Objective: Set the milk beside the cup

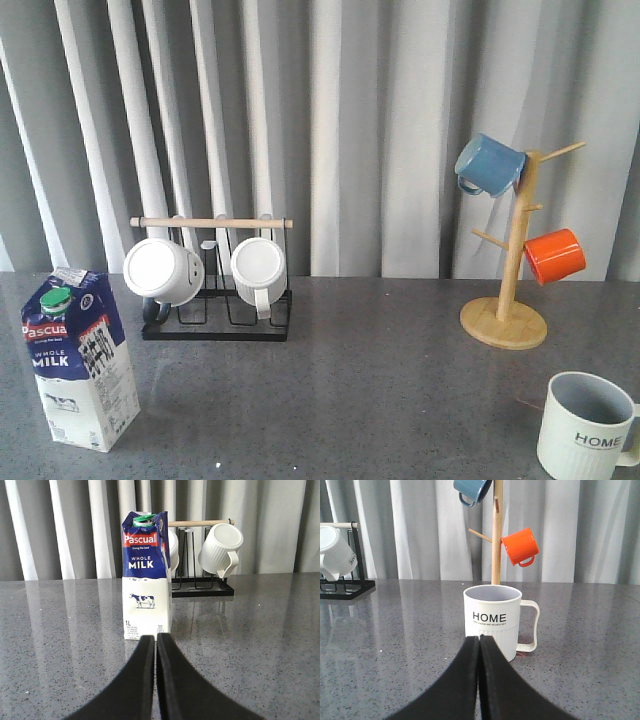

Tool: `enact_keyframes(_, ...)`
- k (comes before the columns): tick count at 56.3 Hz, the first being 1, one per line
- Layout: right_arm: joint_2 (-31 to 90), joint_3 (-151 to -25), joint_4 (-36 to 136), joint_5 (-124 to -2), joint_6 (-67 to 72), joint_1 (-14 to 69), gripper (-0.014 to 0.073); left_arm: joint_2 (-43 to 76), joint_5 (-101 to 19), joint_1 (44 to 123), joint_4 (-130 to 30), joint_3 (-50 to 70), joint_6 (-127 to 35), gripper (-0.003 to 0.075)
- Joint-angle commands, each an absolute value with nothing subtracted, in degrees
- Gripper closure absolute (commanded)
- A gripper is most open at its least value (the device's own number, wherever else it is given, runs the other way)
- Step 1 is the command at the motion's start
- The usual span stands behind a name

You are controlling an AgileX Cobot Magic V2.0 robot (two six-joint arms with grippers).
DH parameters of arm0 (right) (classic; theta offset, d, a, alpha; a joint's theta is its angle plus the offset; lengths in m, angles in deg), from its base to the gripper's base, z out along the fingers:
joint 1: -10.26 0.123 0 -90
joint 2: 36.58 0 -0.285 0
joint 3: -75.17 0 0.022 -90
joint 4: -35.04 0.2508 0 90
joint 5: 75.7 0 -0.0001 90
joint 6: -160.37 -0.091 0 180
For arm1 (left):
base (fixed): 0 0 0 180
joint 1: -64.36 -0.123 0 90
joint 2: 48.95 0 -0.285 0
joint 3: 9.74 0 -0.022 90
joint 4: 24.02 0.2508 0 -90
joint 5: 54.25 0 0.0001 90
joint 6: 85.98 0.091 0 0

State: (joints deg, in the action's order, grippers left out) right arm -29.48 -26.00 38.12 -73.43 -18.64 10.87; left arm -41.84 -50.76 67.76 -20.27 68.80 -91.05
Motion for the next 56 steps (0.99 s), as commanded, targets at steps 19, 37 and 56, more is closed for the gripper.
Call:
enact_keyframes(19, -30.3, -25.5, 37.5, -77.3, -18.5, 10.6, 0.0601, -42.5, -54.7, 67.9, -20.4, 67.6, -91.6, 0.0727)
enact_keyframes(37, -30.3, -25.5, 37.5, -77.3, -18.5, 10.6, 0.0601, -42.5, -54.7, 67.9, -20.4, 67.6, -91.6, 0.0727)
enact_keyframes(56, -30.3, -25.7, 37.9, -86.8, -18.6, 10.6, 0.0601, -42.5, -65.0, 67.8, -20.4, 67.1, -91.6, 0.0727)
